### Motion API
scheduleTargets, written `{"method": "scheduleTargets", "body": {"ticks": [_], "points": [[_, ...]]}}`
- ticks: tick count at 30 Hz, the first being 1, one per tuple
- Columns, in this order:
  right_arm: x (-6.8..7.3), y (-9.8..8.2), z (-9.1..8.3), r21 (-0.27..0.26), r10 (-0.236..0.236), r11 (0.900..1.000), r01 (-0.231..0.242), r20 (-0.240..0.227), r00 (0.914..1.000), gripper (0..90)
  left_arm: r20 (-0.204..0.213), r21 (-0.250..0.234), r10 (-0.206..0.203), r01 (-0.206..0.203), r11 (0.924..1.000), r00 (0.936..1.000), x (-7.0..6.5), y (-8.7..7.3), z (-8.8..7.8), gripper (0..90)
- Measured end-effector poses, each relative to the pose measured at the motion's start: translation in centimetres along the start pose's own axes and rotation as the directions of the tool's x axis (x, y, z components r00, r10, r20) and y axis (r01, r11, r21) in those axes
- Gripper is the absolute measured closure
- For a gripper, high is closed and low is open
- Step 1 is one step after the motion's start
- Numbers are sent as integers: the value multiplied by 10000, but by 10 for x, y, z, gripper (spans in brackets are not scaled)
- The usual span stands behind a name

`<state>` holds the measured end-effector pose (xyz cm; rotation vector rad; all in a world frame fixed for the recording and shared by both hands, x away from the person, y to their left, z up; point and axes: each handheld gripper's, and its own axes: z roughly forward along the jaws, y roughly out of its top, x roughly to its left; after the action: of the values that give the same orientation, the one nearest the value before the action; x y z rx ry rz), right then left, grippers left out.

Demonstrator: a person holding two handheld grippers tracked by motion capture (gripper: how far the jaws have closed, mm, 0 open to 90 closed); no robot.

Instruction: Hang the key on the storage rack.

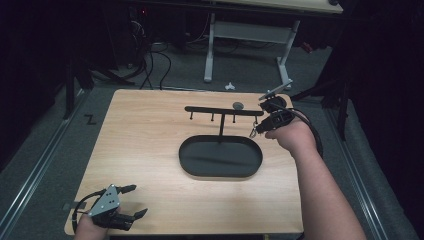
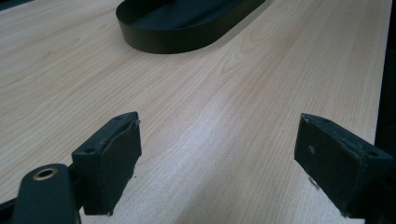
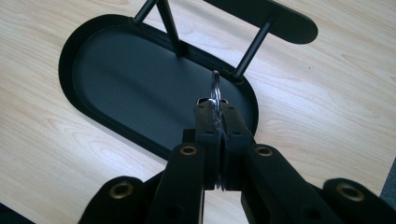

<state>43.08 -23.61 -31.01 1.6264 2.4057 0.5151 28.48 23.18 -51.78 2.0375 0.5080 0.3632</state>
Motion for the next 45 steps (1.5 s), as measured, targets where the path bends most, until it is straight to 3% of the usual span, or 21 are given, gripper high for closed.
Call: {"method": "scheduleTargets", "body": {"ticks": [22,32,45], "points": [[-15,11,7,43,303,9995,-304,259,9992,864,36,58,36,-36,10000,10000,-1,-1,0,153],[-17,7,7,-45,384,9993,-382,438,9983,777,91,106,64,-65,9999,9999,-1,-1,0,153],[-18,-2,9,-57,428,9991,-427,241,9988,695,142,152,110,-112,9998,9998,-2,-1,1,153]]}}
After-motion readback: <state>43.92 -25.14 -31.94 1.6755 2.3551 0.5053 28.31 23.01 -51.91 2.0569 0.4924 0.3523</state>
